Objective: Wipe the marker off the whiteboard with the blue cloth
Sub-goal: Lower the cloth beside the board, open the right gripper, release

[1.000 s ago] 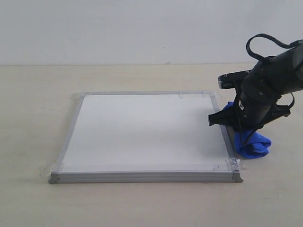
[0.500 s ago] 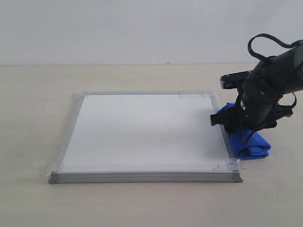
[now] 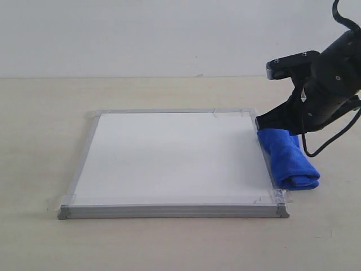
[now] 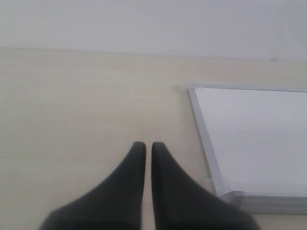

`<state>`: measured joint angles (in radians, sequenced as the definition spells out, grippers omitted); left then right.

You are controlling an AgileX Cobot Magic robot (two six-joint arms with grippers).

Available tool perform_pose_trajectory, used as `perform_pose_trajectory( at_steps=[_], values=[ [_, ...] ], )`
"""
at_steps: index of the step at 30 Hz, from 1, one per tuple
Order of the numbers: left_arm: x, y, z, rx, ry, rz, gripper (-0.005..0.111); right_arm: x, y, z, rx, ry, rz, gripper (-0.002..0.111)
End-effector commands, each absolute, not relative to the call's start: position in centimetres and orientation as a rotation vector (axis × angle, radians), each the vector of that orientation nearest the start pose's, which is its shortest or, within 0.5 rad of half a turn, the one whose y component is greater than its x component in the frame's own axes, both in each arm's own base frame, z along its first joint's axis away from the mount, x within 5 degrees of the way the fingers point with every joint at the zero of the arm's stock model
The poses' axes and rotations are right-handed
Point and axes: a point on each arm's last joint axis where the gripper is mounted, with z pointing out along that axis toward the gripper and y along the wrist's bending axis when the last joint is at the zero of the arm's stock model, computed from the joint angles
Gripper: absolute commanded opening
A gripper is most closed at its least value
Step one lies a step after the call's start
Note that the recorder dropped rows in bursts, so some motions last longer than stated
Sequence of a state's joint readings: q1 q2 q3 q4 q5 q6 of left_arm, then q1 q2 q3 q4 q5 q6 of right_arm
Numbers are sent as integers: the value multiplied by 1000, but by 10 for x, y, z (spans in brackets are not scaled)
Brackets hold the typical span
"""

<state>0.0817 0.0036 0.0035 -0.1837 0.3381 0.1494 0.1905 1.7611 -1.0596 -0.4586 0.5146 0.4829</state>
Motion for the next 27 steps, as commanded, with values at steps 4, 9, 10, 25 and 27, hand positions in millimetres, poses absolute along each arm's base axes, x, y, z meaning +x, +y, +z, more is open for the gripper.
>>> perform_pose_trajectory(
  at_steps=[4, 9, 10, 25, 27],
  values=[
    [54, -1, 184, -52, 1806, -14, 4, 341, 52, 167, -126, 2646, -136, 1],
    [54, -1, 184, -52, 1806, -14, 4, 345, 53, 137, -145, 2718, -149, 1],
    [54, -1, 184, -52, 1806, -14, 4, 345, 53, 132, -147, 2731, -151, 1],
    [54, -1, 184, -52, 1806, -14, 4, 351, 54, 190, -120, 2554, -111, 1],
    [54, -1, 184, -52, 1806, -14, 4, 353, 55, 191, -125, 2533, -96, 1]
  ],
)
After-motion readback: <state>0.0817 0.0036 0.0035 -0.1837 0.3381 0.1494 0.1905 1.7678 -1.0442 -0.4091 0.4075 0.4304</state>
